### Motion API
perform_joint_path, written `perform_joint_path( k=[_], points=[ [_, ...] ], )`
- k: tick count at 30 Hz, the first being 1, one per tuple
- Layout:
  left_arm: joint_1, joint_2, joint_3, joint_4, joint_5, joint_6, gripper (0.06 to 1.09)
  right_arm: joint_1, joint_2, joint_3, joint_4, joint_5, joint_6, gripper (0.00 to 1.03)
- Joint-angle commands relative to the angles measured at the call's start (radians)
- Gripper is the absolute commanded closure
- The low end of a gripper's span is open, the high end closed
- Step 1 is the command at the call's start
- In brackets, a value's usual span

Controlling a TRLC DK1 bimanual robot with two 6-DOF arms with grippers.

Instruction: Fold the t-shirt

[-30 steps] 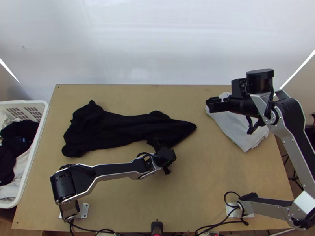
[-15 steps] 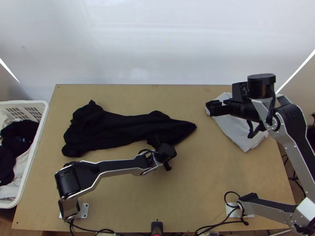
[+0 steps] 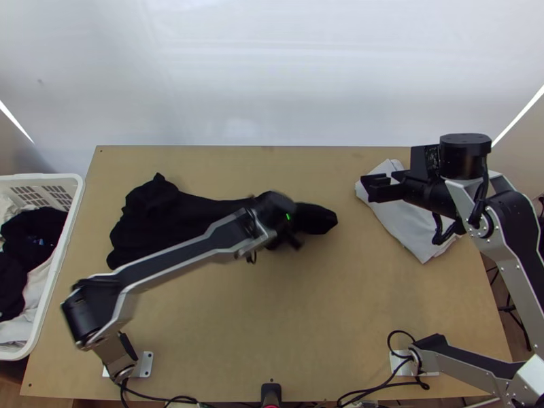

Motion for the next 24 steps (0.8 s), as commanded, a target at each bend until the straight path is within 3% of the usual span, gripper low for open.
perform_joint_path(
  k=[1,4,9,15,20,24],
  points=[
    [0.039,-0.156,0.247,-0.313,0.048,-0.195,1.05,-0.015,0.047,0.039,0.025,-0.001,0.024,0.05],
    [0.023,-0.225,0.25,-0.404,0.057,-0.2,1.05,-0.01,0.082,0.078,0.025,-0.001,0.032,0.05],
    [0.04,-0.403,0.086,-0.527,0.258,-0.252,1.05,0.004,0.173,0.15,0.031,-0.001,0.079,0.05],
    [0.014,-0.62,-0.224,-0.525,0.264,-0.203,1.05,0.042,0.415,0.349,0.0,-0.045,0.185,0.1],
    [-0.004,-0.701,-0.297,-0.525,0.269,-0.207,1.05,0.082,0.748,0.773,-0.237,-0.159,0.201,0.09],
    [-0.017,-0.748,-0.339,-0.527,0.275,-0.209,1.05,0.128,0.852,0.846,-0.193,-0.242,0.234,0.09]
  ],
)
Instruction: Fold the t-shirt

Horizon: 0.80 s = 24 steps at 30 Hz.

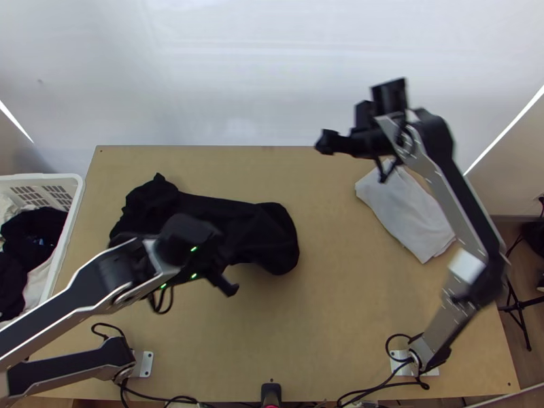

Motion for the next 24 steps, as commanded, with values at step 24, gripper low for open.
perform_joint_path(
  k=[24],
  points=[
    [-0.191,-0.144,-0.243,0.044,0.055,0.055,1.05,0.246,0.492,0.178,-0.06,-0.236,-0.103,0.16]
  ],
)
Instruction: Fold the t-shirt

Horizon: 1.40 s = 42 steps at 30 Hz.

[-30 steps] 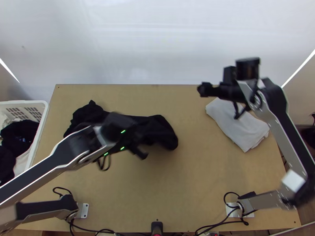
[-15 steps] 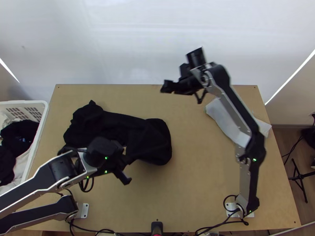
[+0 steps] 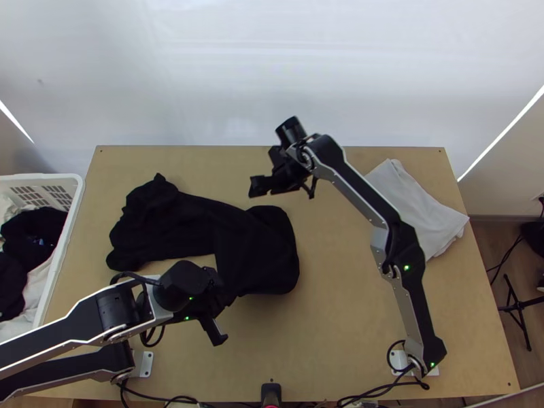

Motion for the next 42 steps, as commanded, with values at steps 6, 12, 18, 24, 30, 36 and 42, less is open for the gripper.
perform_joint_path(
  k=[6,12,18,24,30,36,42],
  points=[
    [-0.011,-0.009,-0.012,0.008,0.005,0.003,1.05,0.05,0.116,-0.043,-0.113,-0.081,-0.031,0.16],
    [-0.008,-0.009,-0.03,0.037,0.004,0.009,1.05,0.075,0.096,-0.087,-0.13,-0.081,-0.069,0.53],
    [0.017,-0.026,-0.046,0.046,-0.004,0.027,1.05,0.013,-0.009,-0.176,-0.095,-0.081,-0.08,1.0],
    [0.144,-0.032,-0.067,0.108,-0.001,0.084,1.05,-0.08,-0.225,-0.416,-0.087,-0.081,-0.113,1.0],
    [0.195,0.014,-0.089,0.175,0.004,0.107,1.05,-0.12,-0.487,-0.744,-0.064,-0.081,-0.17,1.0],
    [0.21,0.066,-0.107,0.243,0.005,0.115,1.05,-0.053,-0.728,-0.965,-0.066,-0.078,-0.29,1.0],
    [0.224,0.113,-0.101,0.274,0.007,0.115,1.05,-0.037,-0.739,-0.911,-0.064,-0.07,-0.333,0.06]
  ],
)
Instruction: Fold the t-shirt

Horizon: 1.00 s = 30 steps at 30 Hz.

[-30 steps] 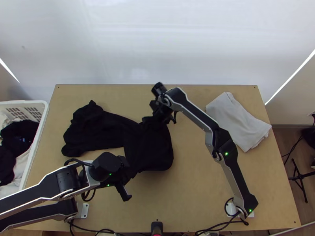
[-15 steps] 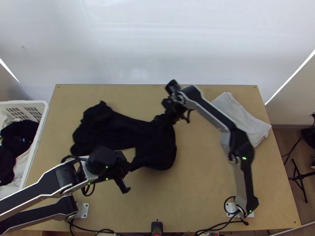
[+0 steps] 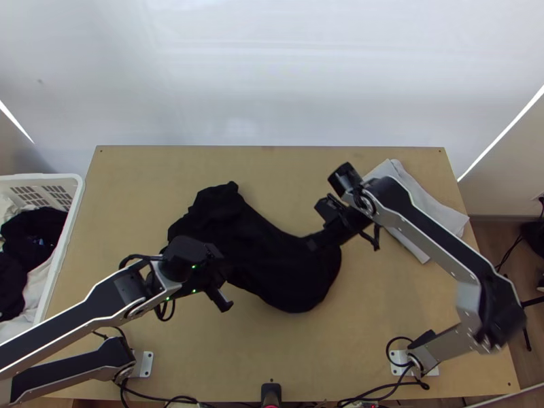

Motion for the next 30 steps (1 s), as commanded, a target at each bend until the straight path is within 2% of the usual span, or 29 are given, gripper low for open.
perform_joint_path(
  k=[1,4,6,10,14,16,21,30],
  points=[
    [0.025,0.057,-0.001,0.045,0.003,0.005,1.05,0.019,-0.054,0.014,0.005,0.013,-0.057,0.06],
    [0.036,0.069,0.005,0.054,0.003,0.003,1.05,0.014,0.026,0.156,0.048,0.024,-0.023,0.06],
    [0.044,0.072,0.011,0.054,0.003,0.0,1.05,0.008,0.099,0.252,0.08,0.039,0.034,0.08],
    [0.056,0.066,0.022,0.051,0.003,-0.006,1.05,0.002,0.27,0.454,0.08,0.038,0.118,0.16],
    [0.051,0.052,0.025,0.043,0.001,-0.017,1.05,0.028,0.412,0.592,0.054,0.008,0.183,0.16],
    [0.045,0.044,0.024,0.042,0.003,-0.02,1.05,0.057,0.475,0.627,0.034,-0.025,0.184,0.16],
    [0.041,0.044,0.025,0.037,0.001,-0.02,1.05,0.135,0.586,0.632,0.032,-0.024,0.167,0.16],
    [0.061,0.057,0.05,0.039,0.001,-0.009,1.05,0.135,0.682,0.597,0.023,-0.045,0.091,0.15]
  ],
)
